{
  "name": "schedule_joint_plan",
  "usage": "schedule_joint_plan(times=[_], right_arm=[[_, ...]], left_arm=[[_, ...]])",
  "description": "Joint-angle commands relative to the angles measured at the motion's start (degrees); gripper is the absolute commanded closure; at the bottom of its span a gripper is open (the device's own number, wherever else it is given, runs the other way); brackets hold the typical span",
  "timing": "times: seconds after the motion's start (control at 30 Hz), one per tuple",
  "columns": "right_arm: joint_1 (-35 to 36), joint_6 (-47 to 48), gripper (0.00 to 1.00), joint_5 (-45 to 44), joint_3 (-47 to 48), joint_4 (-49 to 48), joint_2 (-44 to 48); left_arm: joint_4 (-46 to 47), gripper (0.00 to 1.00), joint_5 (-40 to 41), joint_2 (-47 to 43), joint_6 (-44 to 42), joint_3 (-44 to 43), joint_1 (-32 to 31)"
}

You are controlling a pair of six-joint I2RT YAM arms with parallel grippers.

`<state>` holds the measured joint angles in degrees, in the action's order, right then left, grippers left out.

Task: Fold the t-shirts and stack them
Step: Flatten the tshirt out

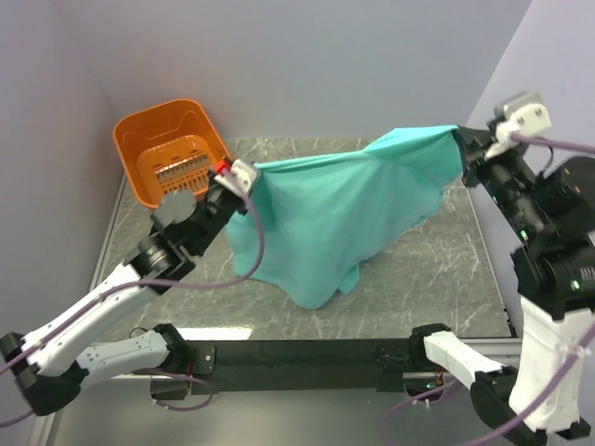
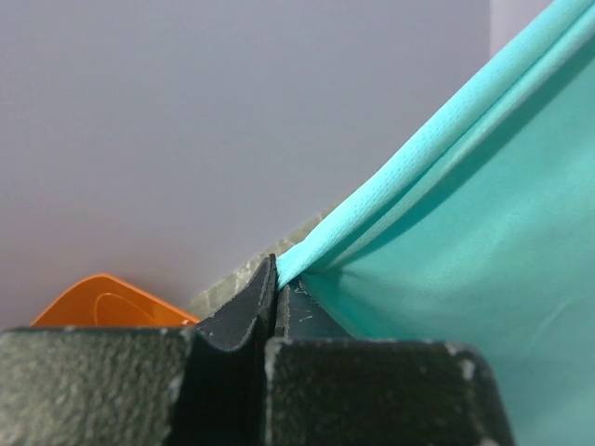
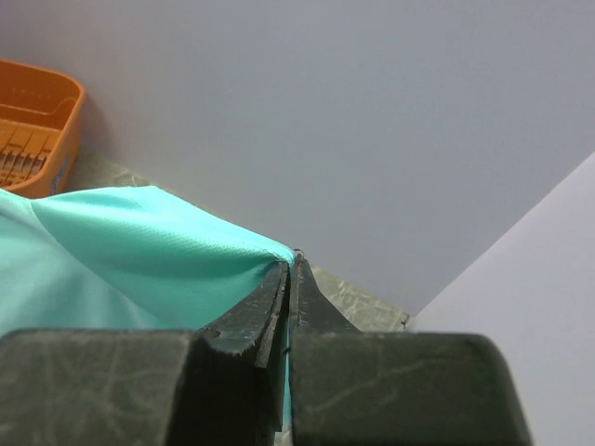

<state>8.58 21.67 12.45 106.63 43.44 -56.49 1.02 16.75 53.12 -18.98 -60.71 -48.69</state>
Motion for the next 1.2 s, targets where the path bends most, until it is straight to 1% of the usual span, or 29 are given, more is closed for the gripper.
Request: schedule_joint_plan(times=[0.0,0.07,0.1,0.17,0.2,0.23,0.27,0.33,0.4,0.43,0.47,0.5,0.53,0.57,0.6,0.63,0.67,0.7,0.73,0.8,0.83,0.9,0.93,0.97,1.0,1.03,1.07,1.1,1.17], right_arm=[[-0.8,-1.5,1.0,-3.2,0.0,-6.3,-6.7],[-0.8,-2.0,1.0,-5.8,1.0,-8.9,-10.7],[-0.8,-2.1,1.0,-7.1,1.8,-9.8,-12.3],[-0.9,-2.9,1.0,-12.3,6.1,-12.5,-17.0],[-1.3,-3.2,1.0,-14.3,8.0,-13.2,-18.6],[-2.2,-4.6,1.0,-15.2,13.2,-13.6,-20.1],[-3.1,-5.3,1.0,-16.1,16.2,-13.5,-22.6],[-5.0,-7.1,1.0,-16.0,21.3,-14.3,-23.2],[-7.4,-7.3,1.0,-14.1,21.4,-17.0,-20.7],[-8.2,-7.0,1.0,-12.7,19.3,-17.6,-19.3],[-8.3,-6.6,1.0,-12.4,17.3,-19.0,-15.6],[-9.7,-5.8,1.0,-8.6,15.0,-19.4,-13.7],[-9.6,-3.5,1.0,-7.0,9.3,-19.3,-11.6],[-9.7,-2.3,1.0,-5.5,5.6,-19.3,-6.9],[-9.8,-0.7,1.0,-1.7,1.3,-19.3,-4.4],[-9.8,2.9,1.0,-0.7,-7.1,-19.0,-1.8],[-9.8,4.8,1.0,0.9,-11.0,-17.8,2.7],[-9.9,9.7,1.0,2.6,-17.4,-15.4,4.5],[-9.8,12.5,1.0,6.0,-21.2,-10.4,6.4],[-9.8,18.2,1.0,9.3,-29.2,-5.7,12.8],[-9.8,24.8,1.0,11.1,-37.1,-1.0,14.7],[-9.8,29.8,1.0,10.8,-45.3,1.8,20.3],[-9.9,34.6,1.0,10.1,-52.9,3.8,21.9],[-9.9,36.1,1.0,8.4,-56.3,4.3,24.7],[-9.9,39.1,1.0,7.7,-62.1,4.8,26.0],[-10.0,40.5,1.0,7.4,-64.2,6.9,27.0],[-10.0,41.9,1.0,8.4,-65.9,8.7,28.8],[-10.0,44.6,1.0,9.2,-67.7,10.9,29.7],[-10.0,46.4,1.0,11.0,-68.0,16.7,32.5]], left_arm=[[6.4,0.99,-3.6,7.3,-1.2,-3.9,6.1],[8.9,0.99,-5.1,11.4,1.3,-8.0,10.9],[10.0,0.99,-6.5,15.5,2.4,-9.8,12.2],[12.2,0.99,-8.0,19.7,5.9,-16.9,14.7],[12.5,0.99,-9.4,23.4,6.8,-19.6,14.9],[13.5,0.99,-10.2,24.9,8.3,-25.0,14.9],[13.6,0.99,-11.6,26.3,9.1,-27.8,14.9],[14.0,0.99,-14.5,28.6,11.5,-34.3,14.9],[14.3,0.99,-15.6,28.4,12.9,-36.9,14.8],[14.5,0.99,-16.3,27.5,13.7,-36.4,14.8],[16.0,0.99,-17.9,26.2,14.0,-34.8,14.8],[16.7,0.99,-19.1,23.0,14.0,-32.5,14.8],[17.3,0.99,-20.3,21.2,14.1,-26.6,14.8],[17.4,0.99,-22.5,19.3,14.1,-23.5,14.8],[16.5,0.99,-23.9,16.1,14.2,-20.4,14.8],[15.9,0.99,-25.4,14.7,14.3,-13.6,14.8],[15.3,0.99,-28.4,13.3,14.8,-10.2,14.8],[13.7,0.99,-30.2,11.4,15.2,-6.8,14.8],[12.8,0.98,-32.2,10.7,16.0,-0.4,14.8],[11.4,0.97,-36.1,9.5,17.2,5.7,14.3],[10.7,0.96,-37.1,9.5,18.2,11.6,14.1],[9.2,0.94,-36.5,11.1,18.3,16.0,11.7],[6.0,0.93,-35.5,12.3,17.9,18.5,10.4],[3.8,0.92,-34.3,13.7,17.5,18.8,7.5],[1.4,0.91,-31.9,17.0,17.2,18.4,6.0],[-0.6,0.91,-31.1,18.6,16.3,17.0,4.4],[-5.6,0.91,-30.0,20.0,15.7,16.0,1.6],[-7.4,0.91,-28.9,22.2,15.7,14.3,0.5],[-11.1,0.91,-27.5,23.0,15.7,13.5,-1.2]])
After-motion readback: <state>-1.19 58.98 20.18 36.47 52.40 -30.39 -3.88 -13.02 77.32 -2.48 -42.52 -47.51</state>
